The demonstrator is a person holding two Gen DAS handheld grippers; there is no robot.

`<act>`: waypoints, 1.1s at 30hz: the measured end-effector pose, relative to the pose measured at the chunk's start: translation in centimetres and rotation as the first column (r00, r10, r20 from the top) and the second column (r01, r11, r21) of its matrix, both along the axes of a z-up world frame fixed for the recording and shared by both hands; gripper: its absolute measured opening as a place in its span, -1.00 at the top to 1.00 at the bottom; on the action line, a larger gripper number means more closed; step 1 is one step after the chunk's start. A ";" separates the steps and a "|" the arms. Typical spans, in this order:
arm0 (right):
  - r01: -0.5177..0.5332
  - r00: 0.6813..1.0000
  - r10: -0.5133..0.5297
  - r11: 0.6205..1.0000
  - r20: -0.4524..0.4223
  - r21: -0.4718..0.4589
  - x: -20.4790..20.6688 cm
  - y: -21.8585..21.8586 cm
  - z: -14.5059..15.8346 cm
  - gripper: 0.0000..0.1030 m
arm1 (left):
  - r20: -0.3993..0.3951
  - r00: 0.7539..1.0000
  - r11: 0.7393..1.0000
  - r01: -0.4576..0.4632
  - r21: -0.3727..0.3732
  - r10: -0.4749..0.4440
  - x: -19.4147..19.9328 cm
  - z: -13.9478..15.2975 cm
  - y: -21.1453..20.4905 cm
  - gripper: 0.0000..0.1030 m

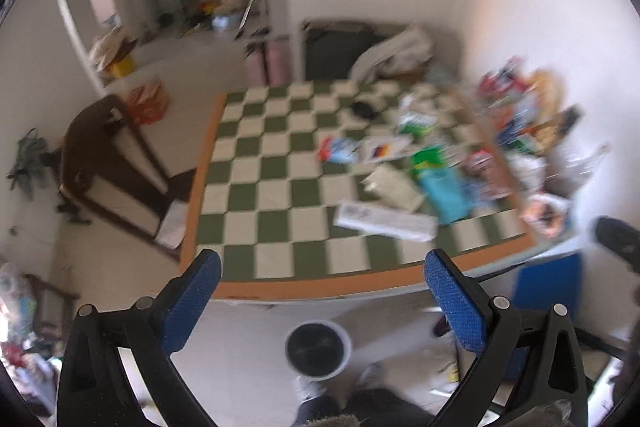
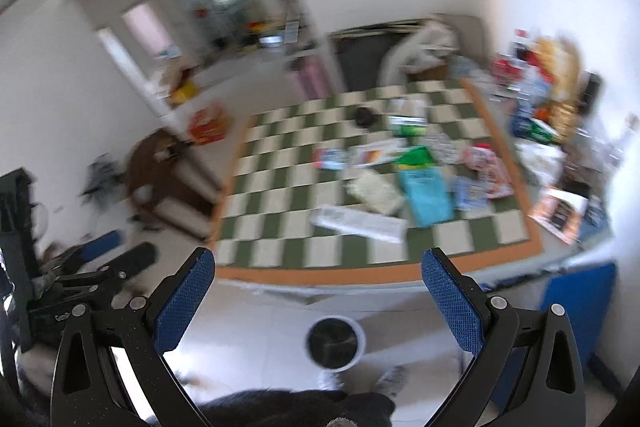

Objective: Collect trash
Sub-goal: 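Grasp the white toothpaste box with left tool while right tool grasps blue-green snack bag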

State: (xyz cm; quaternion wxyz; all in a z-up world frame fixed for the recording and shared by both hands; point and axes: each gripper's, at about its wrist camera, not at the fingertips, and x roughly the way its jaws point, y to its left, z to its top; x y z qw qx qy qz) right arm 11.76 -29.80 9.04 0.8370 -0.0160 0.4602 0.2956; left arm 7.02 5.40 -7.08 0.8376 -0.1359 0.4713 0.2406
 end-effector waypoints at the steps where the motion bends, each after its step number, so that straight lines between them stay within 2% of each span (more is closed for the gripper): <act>1: 0.056 0.998 -0.056 0.998 -0.002 -0.032 1.0 0.1 -1.4 -1.00 | -0.024 1.000 1.000 -0.008 -0.018 0.008 0.9 -1.3 0.7 -1.00; 4: 0.180 0.982 -0.185 0.979 -0.050 -0.095 5.2 -0.6 -6.0 -1.00 | -0.127 0.991 0.995 -0.056 -0.079 0.046 4.5 -6.4 2.6 -1.00; 7: 0.259 0.956 -0.277 0.951 -0.093 -0.171 9.9 -1.4 -11.2 -1.00 | -0.233 0.970 0.981 -0.112 -0.160 0.072 8.0 -11.1 3.4 -1.00; 9: 0.278 0.943 -0.308 0.938 -0.130 -0.205 13.1 -1.8 -14.5 -1.00 | -0.293 0.951 0.960 -0.171 -0.220 0.102 10.2 -14.1 3.8 -1.00; 11: 0.274 0.932 -0.319 0.931 -0.171 -0.243 16.5 -1.9 -17.9 -1.00 | -0.348 0.927 0.922 -0.253 -0.293 0.144 12.5 -17.5 4.2 -1.00; 14: 0.234 0.931 -0.300 0.928 -0.206 -0.290 21.0 -1.1 -22.0 -1.00 | -0.431 0.879 0.813 -0.399 -0.424 0.206 15.7 -22.6 4.7 -0.98; 18: 0.159 0.929 -0.255 0.929 -0.268 -0.333 26.3 0.5 -26.5 -1.00 | -0.499 0.820 0.623 -0.551 -0.555 0.281 19.2 -28.4 4.5 -0.92; 20: 0.132 0.927 -0.239 0.929 -0.289 -0.345 28.3 1.5 -28.0 -1.00 | -0.520 0.790 0.557 -0.603 -0.571 0.323 20.3 -30.1 4.6 -0.60; 21: 0.119 0.926 -0.230 0.930 -0.298 -0.348 29.2 1.9 -28.6 -1.00 | -0.534 0.771 0.526 -0.631 -0.570 0.346 20.6 -30.7 4.5 -0.55; 22: 0.097 0.925 -0.212 0.933 -0.314 -0.346 30.2 2.6 -29.4 -1.00 | -0.540 0.759 0.508 -0.647 -0.568 0.363 20.8 -30.9 4.5 -0.49; 23: 0.075 0.924 -0.195 0.936 -0.329 -0.344 30.9 3.3 -30.0 -1.00 | -0.546 0.747 0.502 -0.662 -0.557 0.379 21.1 -31.0 4.5 -0.30; 24: 0.054 0.924 -0.177 0.938 -0.340 -0.343 31.4 4.0 -30.5 -1.00 | -0.553 0.742 0.521 -0.665 -0.535 0.379 21.3 -30.7 4.4 -0.17; 25: 0.027 0.925 -0.153 0.938 -0.346 -0.344 31.7 4.8 -30.9 -1.00 | -0.553 0.747 0.541 -0.657 -0.525 0.371 21.5 -30.5 4.4 -0.16; 26: -0.002 0.927 -0.127 0.939 -0.352 -0.345 32.1 5.6 -31.3 -1.00 | -0.548 0.761 0.582 -0.634 -0.510 0.348 21.8 -29.9 4.3 -0.15; 28: -0.048 0.931 -0.085 0.935 -0.356 -0.350 32.7 7.2 -31.9 -1.00 | -0.545 0.794 0.704 -0.548 -0.452 0.268 22.4 -28.6 4.3 -0.11; 29: -0.069 0.932 -0.068 0.932 -0.356 -0.356 33.0 7.9 -32.1 -1.00 | -0.545 0.811 0.784 -0.475 -0.400 0.213 22.7 -27.6 4.3 -0.07; 30: -0.084 0.932 -0.055 0.929 -0.359 -0.360 33.2 8.4 -32.3 -1.00 | -0.551 0.817 0.840 -0.413 -0.352 0.171 22.8 -26.9 4.2 -0.06; 31: -0.106 0.930 -0.036 0.926 -0.365 -0.362 33.6 9.1 -32.6 -1.00 | -0.569 0.815 0.906 -0.318 -0.279 0.111 22.9 -26.2 4.1 -0.06; 32: -0.137 0.928 -0.007 0.923 -0.372 -0.359 33.9 10.1 -32.9 -1.00 | -0.590 0.804 0.934 -0.265 -0.239 0.077 22.9 -26.0 4.0 -0.07; 33: -0.159 0.927 0.011 0.917 -0.375 -0.366 34.3 10.8 -33.3 -1.00 | -0.624 0.779 0.951 -0.232 -0.203 0.057 22.7 -26.0 4.1 -0.07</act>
